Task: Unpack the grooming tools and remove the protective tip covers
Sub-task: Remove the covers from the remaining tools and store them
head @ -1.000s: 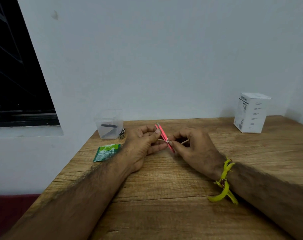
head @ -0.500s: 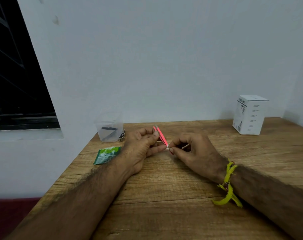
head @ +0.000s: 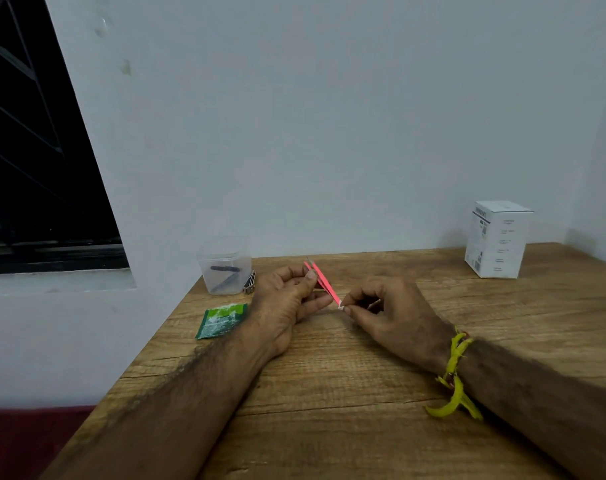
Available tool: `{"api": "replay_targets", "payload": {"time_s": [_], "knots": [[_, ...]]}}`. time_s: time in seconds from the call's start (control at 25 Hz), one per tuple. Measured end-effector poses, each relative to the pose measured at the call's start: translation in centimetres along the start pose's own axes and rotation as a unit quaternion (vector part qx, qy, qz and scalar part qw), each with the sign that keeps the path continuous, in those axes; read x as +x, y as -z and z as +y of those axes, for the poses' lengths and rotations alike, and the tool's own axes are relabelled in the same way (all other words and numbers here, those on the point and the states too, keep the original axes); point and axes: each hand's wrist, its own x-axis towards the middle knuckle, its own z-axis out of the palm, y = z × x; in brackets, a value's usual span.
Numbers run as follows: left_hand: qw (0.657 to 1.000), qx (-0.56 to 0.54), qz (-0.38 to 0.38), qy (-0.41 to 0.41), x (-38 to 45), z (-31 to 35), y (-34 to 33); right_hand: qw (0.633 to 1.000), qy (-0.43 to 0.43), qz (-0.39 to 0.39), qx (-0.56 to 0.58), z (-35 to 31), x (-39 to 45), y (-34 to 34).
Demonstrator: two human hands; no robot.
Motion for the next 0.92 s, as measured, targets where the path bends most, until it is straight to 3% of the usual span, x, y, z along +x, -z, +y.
{"api": "replay_targets", "payload": {"time_s": [0.36, 0.52, 0.72, 0.84, 0.92], "knots": [[1.000, -0.007, 0.004, -0.013, 0.3, -0.2, -0.1, 0.999, -0.029, 0.020, -0.013, 0.0, 0.2, 0.2], [0.999, 0.000, -0.018, -0.037, 0.2, -0.5, -0.1, 0.972, -0.137, 0.052, 0.183, -0.4, 0.6, 0.2], [0.998, -0.007, -0.035, -0.042, -0.2, -0.6, -0.4, 0.945, -0.173, 0.024, 0.277, -0.5, 0.6, -0.3], [0.999, -0.009, -0.005, -0.047, -0.5, -0.8, -1.1, 0.954, -0.141, 0.057, 0.256, -0.3, 0.5, -0.2], [0.998, 0.000, 0.030, -0.063, -0.9, -1.0, -1.7, 0.979, -0.099, 0.052, 0.169, -0.2, 0.5, -0.1]]}}
